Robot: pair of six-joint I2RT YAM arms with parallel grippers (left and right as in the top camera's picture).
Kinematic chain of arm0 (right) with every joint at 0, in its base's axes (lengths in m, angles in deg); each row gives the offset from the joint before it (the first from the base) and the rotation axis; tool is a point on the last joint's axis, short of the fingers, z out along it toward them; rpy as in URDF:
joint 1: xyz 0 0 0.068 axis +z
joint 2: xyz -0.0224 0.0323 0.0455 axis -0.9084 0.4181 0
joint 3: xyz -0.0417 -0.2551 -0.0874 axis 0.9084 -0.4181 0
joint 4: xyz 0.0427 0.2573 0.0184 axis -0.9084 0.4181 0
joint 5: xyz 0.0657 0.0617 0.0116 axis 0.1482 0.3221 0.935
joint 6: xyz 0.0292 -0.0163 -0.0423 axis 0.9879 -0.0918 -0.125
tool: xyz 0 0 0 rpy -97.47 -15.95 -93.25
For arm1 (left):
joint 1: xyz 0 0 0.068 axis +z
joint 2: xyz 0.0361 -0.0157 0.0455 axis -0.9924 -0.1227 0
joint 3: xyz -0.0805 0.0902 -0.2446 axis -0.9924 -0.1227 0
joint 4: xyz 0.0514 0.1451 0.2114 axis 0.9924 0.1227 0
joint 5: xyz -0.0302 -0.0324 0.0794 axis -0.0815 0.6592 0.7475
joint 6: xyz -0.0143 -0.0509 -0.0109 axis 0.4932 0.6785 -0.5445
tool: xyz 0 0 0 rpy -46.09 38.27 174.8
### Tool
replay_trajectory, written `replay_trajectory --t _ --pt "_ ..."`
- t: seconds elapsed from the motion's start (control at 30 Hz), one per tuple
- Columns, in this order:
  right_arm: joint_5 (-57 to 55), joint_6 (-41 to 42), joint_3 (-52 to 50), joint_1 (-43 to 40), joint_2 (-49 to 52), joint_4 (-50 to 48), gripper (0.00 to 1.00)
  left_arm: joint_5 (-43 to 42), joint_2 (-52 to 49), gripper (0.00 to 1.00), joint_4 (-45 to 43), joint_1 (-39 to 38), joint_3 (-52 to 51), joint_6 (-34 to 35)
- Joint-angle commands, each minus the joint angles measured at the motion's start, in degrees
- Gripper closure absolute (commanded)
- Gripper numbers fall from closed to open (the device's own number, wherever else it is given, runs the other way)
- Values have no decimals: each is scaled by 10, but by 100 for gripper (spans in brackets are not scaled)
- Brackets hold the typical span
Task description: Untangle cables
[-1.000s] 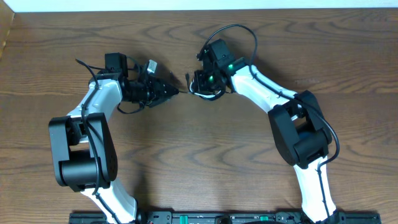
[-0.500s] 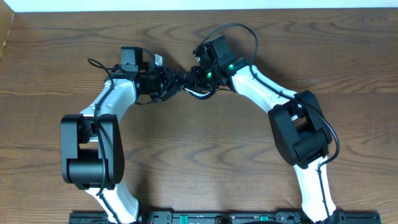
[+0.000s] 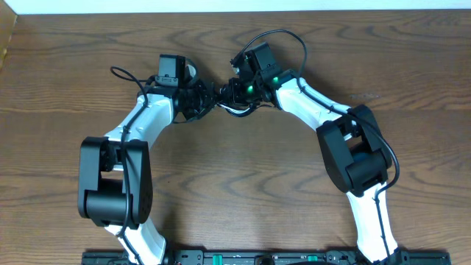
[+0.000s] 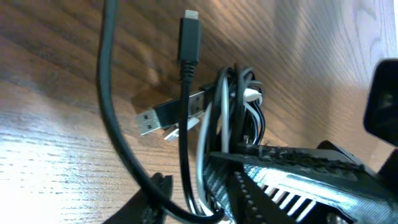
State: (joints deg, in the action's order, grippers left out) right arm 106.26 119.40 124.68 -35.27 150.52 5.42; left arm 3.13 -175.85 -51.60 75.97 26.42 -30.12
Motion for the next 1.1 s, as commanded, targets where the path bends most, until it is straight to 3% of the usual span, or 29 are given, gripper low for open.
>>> replay_trajectory --t 0.0,0.77,0.83,0.87,1.07 --pt "92 10 6 6 -8 -12 99 54 0 73 1 -11 -5 5" --pt "102 14 6 -8 -8 -12 99 103 -19 75 -45 -12 -38 44" --pt "102 14 6 -8 -8 -12 99 103 -21 81 -47 -12 -39 44" --pt "102 14 7 -8 -8 -12 99 103 -22 92 -46 -12 -39 43" --pt "78 4 6 -16 -8 -7 99 111 -29 94 -34 -10 -39 11"
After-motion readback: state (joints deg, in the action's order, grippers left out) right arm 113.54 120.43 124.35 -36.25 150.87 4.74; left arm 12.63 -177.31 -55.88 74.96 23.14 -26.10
